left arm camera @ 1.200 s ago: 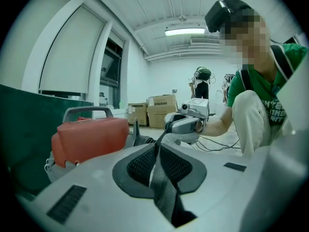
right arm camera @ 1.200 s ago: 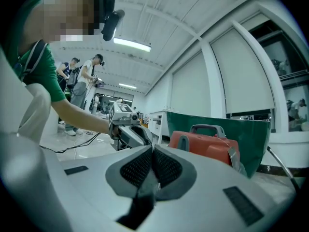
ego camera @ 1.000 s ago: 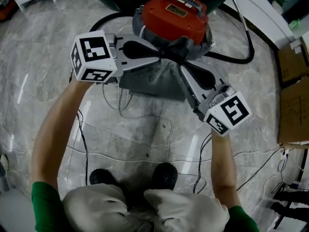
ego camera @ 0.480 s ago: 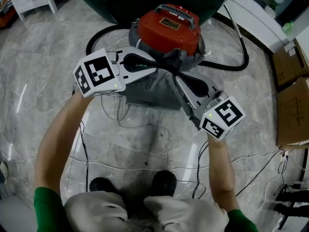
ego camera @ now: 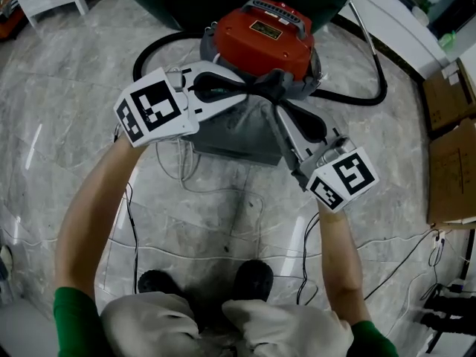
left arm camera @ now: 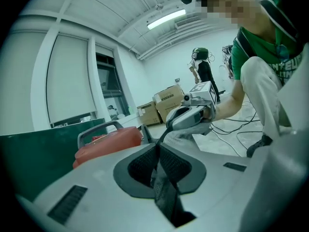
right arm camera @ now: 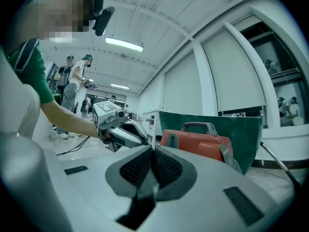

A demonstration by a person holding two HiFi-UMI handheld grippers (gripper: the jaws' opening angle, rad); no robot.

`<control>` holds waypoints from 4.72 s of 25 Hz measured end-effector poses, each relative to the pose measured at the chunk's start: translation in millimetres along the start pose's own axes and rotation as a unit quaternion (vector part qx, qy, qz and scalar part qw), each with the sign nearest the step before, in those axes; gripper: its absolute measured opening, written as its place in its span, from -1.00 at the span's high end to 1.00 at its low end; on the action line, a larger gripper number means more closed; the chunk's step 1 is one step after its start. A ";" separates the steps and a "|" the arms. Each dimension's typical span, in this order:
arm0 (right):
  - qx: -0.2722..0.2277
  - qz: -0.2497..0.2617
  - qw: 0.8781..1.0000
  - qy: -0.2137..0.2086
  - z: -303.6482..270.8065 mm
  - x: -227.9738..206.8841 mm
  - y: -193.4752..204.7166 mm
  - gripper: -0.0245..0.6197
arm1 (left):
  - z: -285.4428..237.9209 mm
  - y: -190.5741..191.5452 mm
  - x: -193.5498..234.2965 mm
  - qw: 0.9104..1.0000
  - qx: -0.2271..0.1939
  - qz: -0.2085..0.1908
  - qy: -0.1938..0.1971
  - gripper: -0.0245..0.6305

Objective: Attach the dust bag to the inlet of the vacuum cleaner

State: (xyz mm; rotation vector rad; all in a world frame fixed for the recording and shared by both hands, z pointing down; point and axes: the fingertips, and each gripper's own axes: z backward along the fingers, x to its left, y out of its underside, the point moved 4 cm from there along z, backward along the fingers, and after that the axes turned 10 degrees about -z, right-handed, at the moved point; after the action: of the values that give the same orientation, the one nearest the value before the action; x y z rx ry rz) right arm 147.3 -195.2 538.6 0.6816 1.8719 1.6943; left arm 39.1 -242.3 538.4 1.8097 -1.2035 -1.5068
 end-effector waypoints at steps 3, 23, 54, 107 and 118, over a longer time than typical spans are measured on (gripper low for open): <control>0.002 0.003 1.000 -0.006 -6.0 -2.8 -1.9 0.86 | 0.8 4.0 5.5 1.000 0.002 0.002 -0.010 0.83; -0.010 -0.001 1.000 0.008 -17.2 -44.3 7.8 0.84 | -28.7 17.5 27.1 0.997 0.022 -0.032 -0.066 0.81; -0.041 0.094 0.993 0.066 22.1 2.8 -48.3 0.83 | 17.2 -48.6 30.8 0.985 -0.033 -0.039 -0.165 0.81; 0.190 -0.106 0.972 0.083 49.9 205.2 -402.8 0.90 | 265.1 -350.8 78.0 0.950 0.030 0.276 -0.145 0.91; 0.136 -0.132 0.974 0.127 107.2 239.8 -571.7 0.90 | 315.4 -501.7 116.9 0.929 0.011 0.303 -0.212 0.92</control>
State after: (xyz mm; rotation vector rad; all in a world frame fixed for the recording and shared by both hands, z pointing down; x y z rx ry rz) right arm 29.8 -6.9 -50.1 0.3055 2.2876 1.4221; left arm -103.0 -45.8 -14.9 0.9804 -1.7812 -1.5289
